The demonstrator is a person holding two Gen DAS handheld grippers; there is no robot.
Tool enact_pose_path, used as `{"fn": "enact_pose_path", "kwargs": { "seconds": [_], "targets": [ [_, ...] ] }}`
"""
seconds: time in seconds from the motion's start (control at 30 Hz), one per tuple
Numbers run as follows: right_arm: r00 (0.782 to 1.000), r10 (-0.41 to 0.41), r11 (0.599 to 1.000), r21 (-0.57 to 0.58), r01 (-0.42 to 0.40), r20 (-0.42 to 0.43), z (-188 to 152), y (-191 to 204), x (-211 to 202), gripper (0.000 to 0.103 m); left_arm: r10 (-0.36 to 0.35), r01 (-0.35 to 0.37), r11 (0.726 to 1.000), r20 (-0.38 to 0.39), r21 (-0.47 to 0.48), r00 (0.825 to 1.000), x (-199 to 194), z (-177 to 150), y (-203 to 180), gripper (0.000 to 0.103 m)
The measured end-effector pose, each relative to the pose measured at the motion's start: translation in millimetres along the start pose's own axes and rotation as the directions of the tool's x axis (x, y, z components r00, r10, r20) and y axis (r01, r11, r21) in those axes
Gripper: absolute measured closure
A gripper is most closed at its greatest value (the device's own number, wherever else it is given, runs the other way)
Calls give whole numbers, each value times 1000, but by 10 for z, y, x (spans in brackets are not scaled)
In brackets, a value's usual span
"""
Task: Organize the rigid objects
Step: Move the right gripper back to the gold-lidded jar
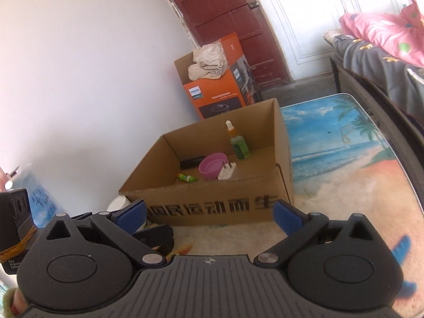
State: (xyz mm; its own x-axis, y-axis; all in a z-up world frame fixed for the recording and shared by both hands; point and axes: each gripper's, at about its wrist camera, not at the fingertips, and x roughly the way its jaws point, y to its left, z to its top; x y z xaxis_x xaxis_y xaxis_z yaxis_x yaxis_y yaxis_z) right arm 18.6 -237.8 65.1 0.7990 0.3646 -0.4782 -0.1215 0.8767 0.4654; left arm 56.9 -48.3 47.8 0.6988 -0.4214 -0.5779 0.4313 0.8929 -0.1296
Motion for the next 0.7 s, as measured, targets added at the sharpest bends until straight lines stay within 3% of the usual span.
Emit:
{"fn": "enact_pose_path", "kwargs": {
  "seconds": [0.17, 0.33, 0.5, 0.7],
  "targets": [
    [1000, -13, 1000, -4, 13, -18, -200, 47, -25, 0, 9, -9, 1000, -15, -10, 1000, -144, -253, 110, 0],
    [996, -34, 999, 8, 35, -79, -365, 67, 157, 0, 95, -96, 995, -25, -24, 995, -213, -489, 285, 0],
    [991, 1, 1000, -1, -1, -131, -429, 193, 395, 0, 162, -164, 985, -40, -52, 986, -165, -640, 511, 0],
    [983, 90, 992, -70, -102, -158, -428, 473, 685, 2, 176, -176, 983, -19, -48, 984, -29, -727, 680, 0]
  ]
}}
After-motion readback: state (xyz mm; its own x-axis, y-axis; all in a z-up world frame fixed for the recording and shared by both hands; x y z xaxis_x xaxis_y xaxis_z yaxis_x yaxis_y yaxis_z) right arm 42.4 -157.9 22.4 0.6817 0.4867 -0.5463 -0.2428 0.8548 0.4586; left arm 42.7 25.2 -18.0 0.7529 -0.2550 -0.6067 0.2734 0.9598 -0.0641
